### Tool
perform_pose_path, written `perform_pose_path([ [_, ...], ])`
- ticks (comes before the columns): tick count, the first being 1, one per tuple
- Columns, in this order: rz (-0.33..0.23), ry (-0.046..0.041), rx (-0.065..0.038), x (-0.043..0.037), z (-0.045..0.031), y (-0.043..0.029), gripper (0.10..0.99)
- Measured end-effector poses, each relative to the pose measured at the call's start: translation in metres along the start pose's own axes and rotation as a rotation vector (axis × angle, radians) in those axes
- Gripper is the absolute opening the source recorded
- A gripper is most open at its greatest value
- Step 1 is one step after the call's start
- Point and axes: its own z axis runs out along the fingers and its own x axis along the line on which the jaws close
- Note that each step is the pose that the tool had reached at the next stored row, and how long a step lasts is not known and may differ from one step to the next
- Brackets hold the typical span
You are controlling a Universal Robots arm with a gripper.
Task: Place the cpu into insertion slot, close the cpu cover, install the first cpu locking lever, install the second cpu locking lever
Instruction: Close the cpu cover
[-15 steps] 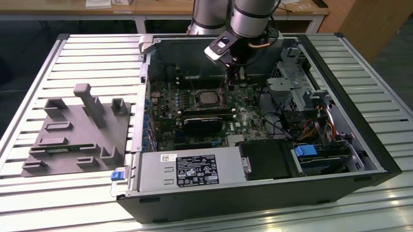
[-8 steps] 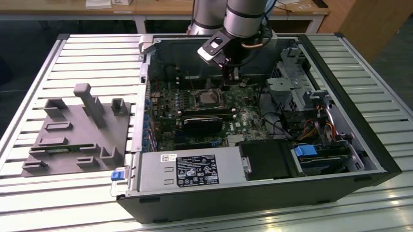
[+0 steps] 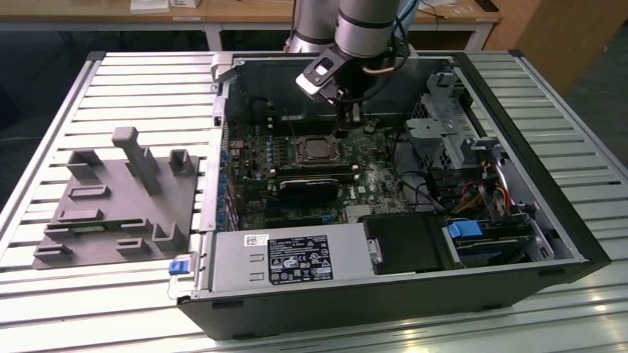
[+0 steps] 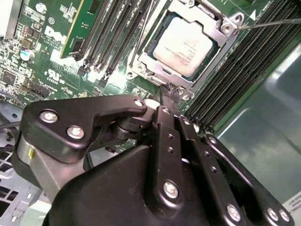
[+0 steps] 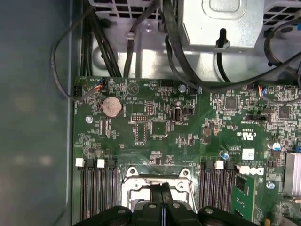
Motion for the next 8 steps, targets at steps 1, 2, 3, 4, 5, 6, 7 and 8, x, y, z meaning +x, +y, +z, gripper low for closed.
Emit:
perform_pose_path([
  [1, 0.000, 0.0007, -0.009, 0.0000, 0.0004, -0.0015, 0.102],
  [2, 0.000, 0.0014, -0.016, 0.0000, 0.0008, -0.0034, 0.102],
  [3, 0.000, 0.0018, -0.021, 0.0001, 0.0011, -0.0057, 0.102],
  [4, 0.000, 0.0019, -0.024, 0.0001, 0.0014, -0.0084, 0.102],
  [5, 0.000, 0.0022, -0.027, 0.0001, 0.0018, -0.0113, 0.102],
  [6, 0.000, 0.0023, -0.030, 0.0000, 0.0023, -0.0140, 0.102],
  [7, 0.000, 0.0025, -0.031, -0.0003, 0.0027, -0.0167, 0.102],
  [8, 0.000, 0.0024, -0.032, -0.0009, 0.0031, -0.0192, 0.102],
])
